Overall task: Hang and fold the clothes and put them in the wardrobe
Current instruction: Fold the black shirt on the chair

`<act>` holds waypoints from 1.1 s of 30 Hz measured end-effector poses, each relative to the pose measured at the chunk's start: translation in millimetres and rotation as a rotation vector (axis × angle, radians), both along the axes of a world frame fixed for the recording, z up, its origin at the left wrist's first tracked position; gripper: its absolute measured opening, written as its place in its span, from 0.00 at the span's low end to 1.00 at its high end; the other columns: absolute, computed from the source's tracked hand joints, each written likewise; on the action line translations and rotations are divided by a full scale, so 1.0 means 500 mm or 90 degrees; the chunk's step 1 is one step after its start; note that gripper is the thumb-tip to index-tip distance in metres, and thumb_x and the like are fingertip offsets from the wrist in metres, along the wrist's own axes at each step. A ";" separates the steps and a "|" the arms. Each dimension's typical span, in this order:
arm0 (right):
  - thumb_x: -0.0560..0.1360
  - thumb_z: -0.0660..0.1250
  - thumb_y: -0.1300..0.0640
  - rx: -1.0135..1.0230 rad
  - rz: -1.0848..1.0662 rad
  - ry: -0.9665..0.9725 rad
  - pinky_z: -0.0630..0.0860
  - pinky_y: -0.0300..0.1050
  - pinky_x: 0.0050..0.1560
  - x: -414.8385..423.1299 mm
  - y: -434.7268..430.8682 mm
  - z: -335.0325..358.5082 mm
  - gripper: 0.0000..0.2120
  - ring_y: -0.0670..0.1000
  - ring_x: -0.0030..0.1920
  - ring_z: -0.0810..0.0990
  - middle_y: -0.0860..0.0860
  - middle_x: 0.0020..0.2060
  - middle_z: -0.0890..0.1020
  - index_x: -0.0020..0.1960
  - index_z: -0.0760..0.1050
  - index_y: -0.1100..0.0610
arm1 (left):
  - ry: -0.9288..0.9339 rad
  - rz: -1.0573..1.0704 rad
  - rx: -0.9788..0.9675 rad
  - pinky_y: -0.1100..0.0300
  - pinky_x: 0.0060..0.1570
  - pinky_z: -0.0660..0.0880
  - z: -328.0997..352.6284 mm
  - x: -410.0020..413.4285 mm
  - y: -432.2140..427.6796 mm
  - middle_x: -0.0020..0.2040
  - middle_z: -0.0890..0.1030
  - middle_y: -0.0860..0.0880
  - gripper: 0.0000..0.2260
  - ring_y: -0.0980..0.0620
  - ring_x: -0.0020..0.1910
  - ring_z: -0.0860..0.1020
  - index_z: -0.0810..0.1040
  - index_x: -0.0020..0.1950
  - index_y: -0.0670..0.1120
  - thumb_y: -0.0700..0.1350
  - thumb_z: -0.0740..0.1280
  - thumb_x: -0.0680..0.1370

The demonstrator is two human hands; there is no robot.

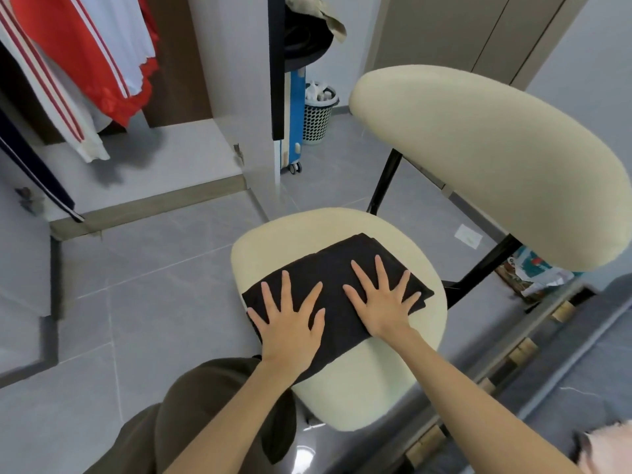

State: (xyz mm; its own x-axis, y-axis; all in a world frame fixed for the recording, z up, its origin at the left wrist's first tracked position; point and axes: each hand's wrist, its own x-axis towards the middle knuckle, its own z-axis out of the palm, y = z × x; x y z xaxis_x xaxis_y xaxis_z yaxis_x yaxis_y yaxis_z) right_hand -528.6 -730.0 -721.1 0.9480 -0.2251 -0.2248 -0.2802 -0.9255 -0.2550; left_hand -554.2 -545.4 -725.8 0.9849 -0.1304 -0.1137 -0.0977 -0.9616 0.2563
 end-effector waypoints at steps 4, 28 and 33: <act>0.74 0.44 0.27 0.026 -0.037 -0.024 0.40 0.71 0.71 -0.003 -0.012 0.004 0.30 0.70 0.75 0.38 0.46 0.78 0.40 0.74 0.43 0.29 | 0.039 0.112 -0.118 0.35 0.70 0.55 0.011 -0.002 0.022 0.78 0.36 0.45 0.29 0.37 0.76 0.38 0.42 0.76 0.66 0.67 0.50 0.78; 0.58 0.44 0.15 -0.001 -0.058 0.091 0.58 0.66 0.67 0.058 -0.069 0.028 0.44 0.67 0.70 0.60 0.59 0.73 0.60 0.70 0.34 0.26 | 0.096 0.382 -0.572 0.47 0.62 0.70 0.054 -0.040 -0.012 0.70 0.59 0.42 0.39 0.41 0.66 0.66 0.51 0.76 0.59 0.53 0.73 0.73; 0.54 0.47 0.13 0.043 -0.117 0.087 0.56 0.67 0.67 0.061 -0.082 0.027 0.50 0.66 0.70 0.59 0.56 0.73 0.58 0.71 0.36 0.26 | 0.110 0.359 -0.609 0.48 0.60 0.71 0.045 -0.030 -0.003 0.69 0.60 0.42 0.39 0.42 0.63 0.68 0.52 0.76 0.59 0.51 0.73 0.73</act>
State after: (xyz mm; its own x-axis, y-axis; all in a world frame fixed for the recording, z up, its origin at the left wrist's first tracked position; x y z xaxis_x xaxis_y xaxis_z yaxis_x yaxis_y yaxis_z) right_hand -498.0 -771.1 -707.7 0.8525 -0.3706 -0.3686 -0.4780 -0.8380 -0.2630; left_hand -569.1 -546.7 -703.4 0.9111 0.2225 -0.3471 0.3983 -0.2572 0.8805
